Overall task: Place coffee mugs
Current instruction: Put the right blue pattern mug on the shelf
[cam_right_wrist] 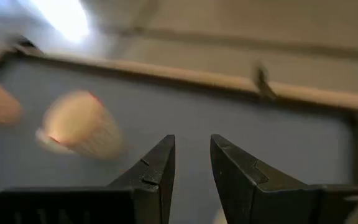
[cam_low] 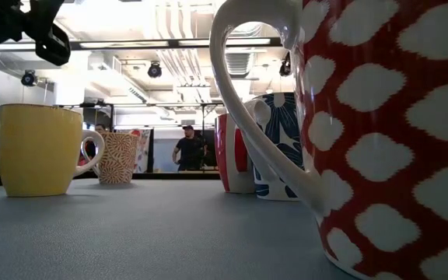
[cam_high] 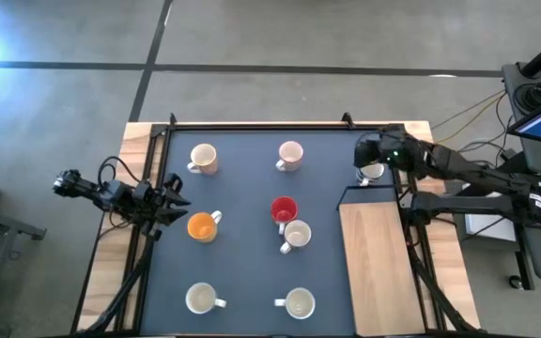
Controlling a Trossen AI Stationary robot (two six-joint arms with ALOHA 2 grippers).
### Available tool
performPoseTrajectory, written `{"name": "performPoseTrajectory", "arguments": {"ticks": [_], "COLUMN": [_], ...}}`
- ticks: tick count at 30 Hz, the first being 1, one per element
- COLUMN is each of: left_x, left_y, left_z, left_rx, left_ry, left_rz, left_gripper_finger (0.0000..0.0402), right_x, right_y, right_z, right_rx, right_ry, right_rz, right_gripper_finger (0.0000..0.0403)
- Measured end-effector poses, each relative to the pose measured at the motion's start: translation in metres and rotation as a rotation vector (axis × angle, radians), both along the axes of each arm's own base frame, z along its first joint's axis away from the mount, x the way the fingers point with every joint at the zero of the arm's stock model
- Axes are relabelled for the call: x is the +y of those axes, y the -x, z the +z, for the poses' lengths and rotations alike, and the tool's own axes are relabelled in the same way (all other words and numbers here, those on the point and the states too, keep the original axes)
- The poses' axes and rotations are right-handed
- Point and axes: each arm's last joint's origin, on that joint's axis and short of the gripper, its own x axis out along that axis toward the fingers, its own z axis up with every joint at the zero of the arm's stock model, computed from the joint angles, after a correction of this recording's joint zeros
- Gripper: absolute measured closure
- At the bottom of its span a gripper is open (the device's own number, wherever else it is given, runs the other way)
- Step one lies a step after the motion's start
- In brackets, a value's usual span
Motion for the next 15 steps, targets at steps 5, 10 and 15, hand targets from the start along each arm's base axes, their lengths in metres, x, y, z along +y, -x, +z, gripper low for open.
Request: {"name": "performPoseTrajectory", "arguments": {"ticks": [5,10,15], "left_x": [0.0,0.0,0.0], "left_y": [0.0,0.0,0.0], "left_z": [0.0,0.0,0.0], "left_rx": [0.0,0.0,0.0], "left_ry": [0.0,0.0,0.0], "left_rz": [0.0,0.0,0.0], "left_gripper_finger": [0.0306,0.0306,0.0306], "right_x": [-0.001,-0.007,-0.015], "right_y": [0.007,0.005,-0.001], "right_z": [0.01,0.016,0.009], "right_rx": [0.125,0.134,0.123], "right_ry": [-0.197,-0.296,-0.405], "right_rz": [-0.021,0.005,0.016], "right_gripper_finger": [0.0312,0.0312,0.0312]}}
